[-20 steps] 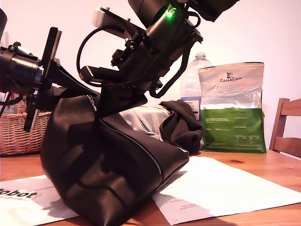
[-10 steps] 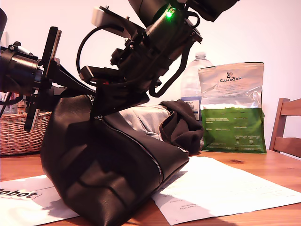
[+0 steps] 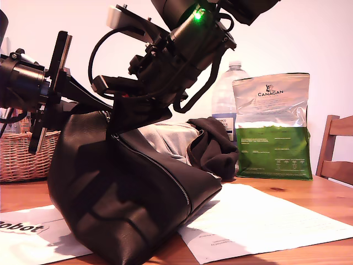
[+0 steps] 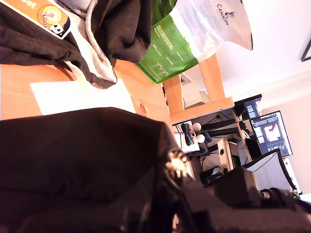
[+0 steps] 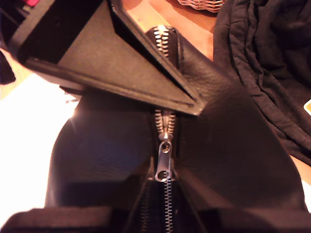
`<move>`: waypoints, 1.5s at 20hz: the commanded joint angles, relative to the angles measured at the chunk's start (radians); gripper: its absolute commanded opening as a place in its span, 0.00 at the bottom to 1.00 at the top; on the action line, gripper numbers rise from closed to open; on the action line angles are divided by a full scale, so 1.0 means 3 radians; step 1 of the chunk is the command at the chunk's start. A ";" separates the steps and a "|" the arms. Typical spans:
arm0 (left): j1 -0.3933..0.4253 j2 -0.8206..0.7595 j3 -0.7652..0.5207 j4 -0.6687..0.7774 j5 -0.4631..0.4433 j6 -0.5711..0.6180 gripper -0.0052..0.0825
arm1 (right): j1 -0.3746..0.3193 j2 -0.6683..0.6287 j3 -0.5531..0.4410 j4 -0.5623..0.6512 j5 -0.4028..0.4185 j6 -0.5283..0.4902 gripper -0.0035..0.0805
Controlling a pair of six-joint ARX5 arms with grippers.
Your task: Open the zipper in the zip bag in front of you
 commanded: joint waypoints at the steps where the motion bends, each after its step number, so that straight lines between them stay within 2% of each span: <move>1: -0.0008 -0.0008 -0.0005 0.0081 0.0043 0.0001 0.03 | 0.0024 -0.0065 0.0017 0.0004 -0.0003 -0.0004 0.14; 9: -0.0008 -0.0008 -0.0005 0.0084 0.0043 0.0000 0.03 | 0.0024 -0.0065 0.0017 -0.0047 -0.0003 -0.0005 0.11; 13: -0.0008 -0.0008 -0.0005 0.0085 0.0043 0.0000 0.03 | 0.0024 -0.0065 0.0017 -0.0070 -0.0001 -0.0005 0.03; 20: -0.0008 -0.0008 -0.0005 0.0086 0.0042 0.0001 0.03 | 0.0024 -0.0065 0.0017 -0.0165 0.0011 -0.0029 0.03; 22: -0.0008 -0.0008 -0.0005 0.0086 0.0043 0.0001 0.03 | 0.0024 -0.0065 0.0017 -0.0156 0.0010 -0.0031 0.09; 25: -0.0008 -0.0008 -0.0005 0.0088 0.0057 0.0015 0.03 | 0.0024 -0.0065 0.0017 -0.0128 0.0010 -0.0114 0.26; 30: -0.0008 -0.0008 -0.0005 0.0088 0.0123 0.0042 0.03 | 0.0001 -0.0065 0.0017 -0.0036 -0.0045 -0.0201 0.27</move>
